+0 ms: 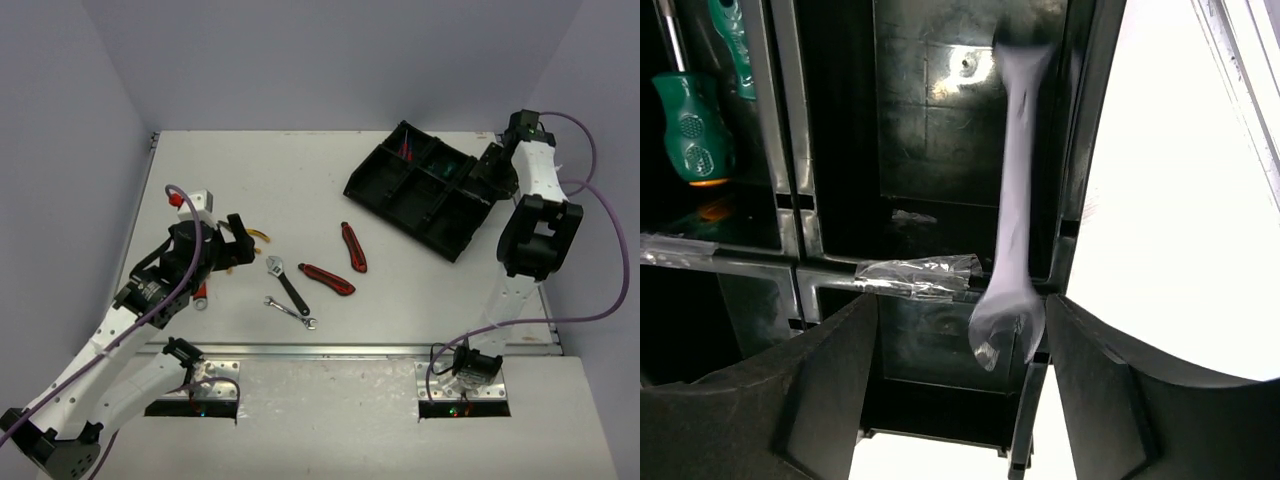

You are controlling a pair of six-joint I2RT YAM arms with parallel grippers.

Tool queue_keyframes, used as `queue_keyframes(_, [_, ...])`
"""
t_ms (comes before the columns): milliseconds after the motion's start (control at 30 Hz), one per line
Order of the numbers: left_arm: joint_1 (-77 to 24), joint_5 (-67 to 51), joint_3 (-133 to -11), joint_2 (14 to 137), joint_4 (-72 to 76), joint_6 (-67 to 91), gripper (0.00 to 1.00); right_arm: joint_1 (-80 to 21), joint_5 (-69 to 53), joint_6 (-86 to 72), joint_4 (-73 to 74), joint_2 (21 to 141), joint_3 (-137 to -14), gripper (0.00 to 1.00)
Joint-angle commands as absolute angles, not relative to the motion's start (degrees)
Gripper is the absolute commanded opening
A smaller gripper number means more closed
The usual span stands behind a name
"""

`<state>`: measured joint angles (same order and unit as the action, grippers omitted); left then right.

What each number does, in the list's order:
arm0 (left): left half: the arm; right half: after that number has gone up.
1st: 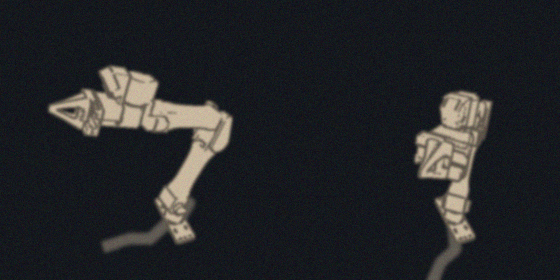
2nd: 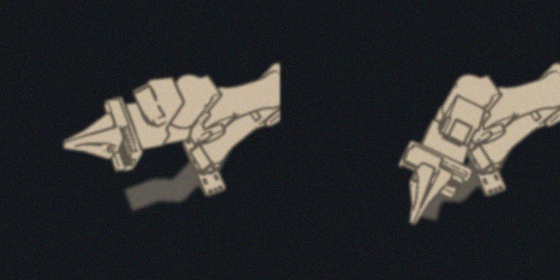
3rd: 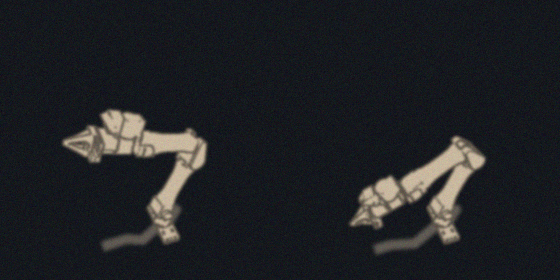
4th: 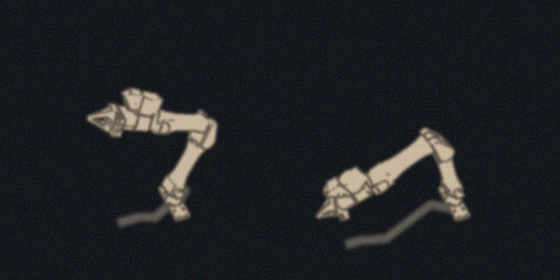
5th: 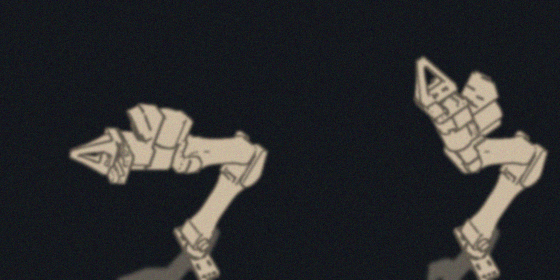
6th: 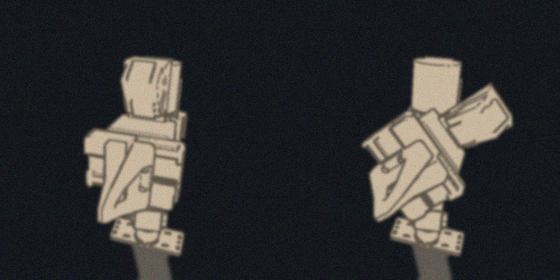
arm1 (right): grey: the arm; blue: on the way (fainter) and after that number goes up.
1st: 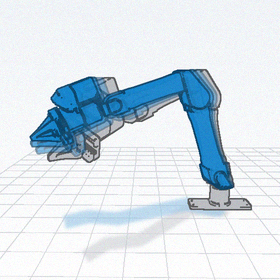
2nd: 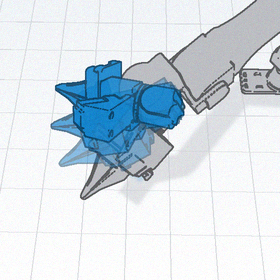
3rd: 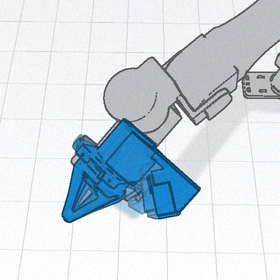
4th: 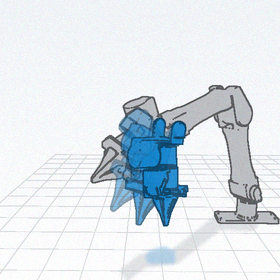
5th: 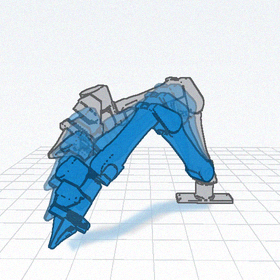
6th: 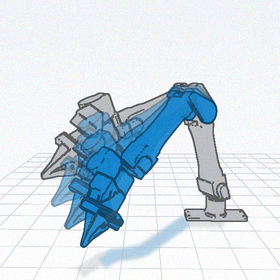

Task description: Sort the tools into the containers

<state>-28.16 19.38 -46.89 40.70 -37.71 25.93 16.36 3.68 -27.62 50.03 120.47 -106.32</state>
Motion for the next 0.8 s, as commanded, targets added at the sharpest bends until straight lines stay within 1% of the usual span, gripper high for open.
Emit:
queue_keyframes(0, [-28.83,19.32,-47.29,41.20,-35.50,25.31,1.00,15.93,0.96,-27.94,50.26,113.05,-108.12,0.71])
queue_keyframes(33, [-28.83,19.34,-47.36,41.37,-35.51,25.39,1.00,15.60,0.50,-27.95,50.27,112.94,-108.11,0.72])
queue_keyframes(67, [-28.83,19.49,-47.37,41.85,-35.51,25.40,1.00,14.42,0.21,-27.72,50.05,111.13,-106.67,0.81])
queue_keyframes(100, [-28.83,19.59,-47.52,42.38,-35.66,25.55,1.00,13.41,0.18,-27.46,49.93,109.85,-106.44,0.82])
queue_keyframes(167, [-28.83,19.90,-48.20,44.52,-36.71,26.54,1.00,9.15,0.18,-26.12,50.36,106.21,-104.86,0.99])
queue_keyframes(233, [-28.83,19.82,-49.19,46.56,-39.24,31.05,1.00,3.45,0.49,-24.49,49.74,101.89,-102.24,0.99])
queue_keyframes(367, [-28.83,9.00,-45.24,50.20,-33.90,36.35,1.00,-5.80,2.28,-24.32,45.85,93.47,-91.85,0.99])
queue_keyframes(500, [-28.92,6.95,-41.14,57.02,-32.26,45.33,1.00,-14.92,2.19,-25.48,42.01,84.66,-80.19,0.99])
queue_keyframes(567, [-29.17,7.11,-39.95,61.10,-31.82,50.04,1.00,-17.57,1.63,-26.09,40.50,82.72,-76.18,0.99])
queue_keyframes(667, [-30.72,8.66,-38.87,64.09,-31.73,55.15,1.00,-19.64,0.73,-27.73,38.03,79.02,-67.71,0.99])
queue_keyframes(767, [-32.86,10.75,-37.73,64.79,-31.71,60.29,1.00,-20.30,0.35,-28.37,35.43,77.15,-62.61,0.99])
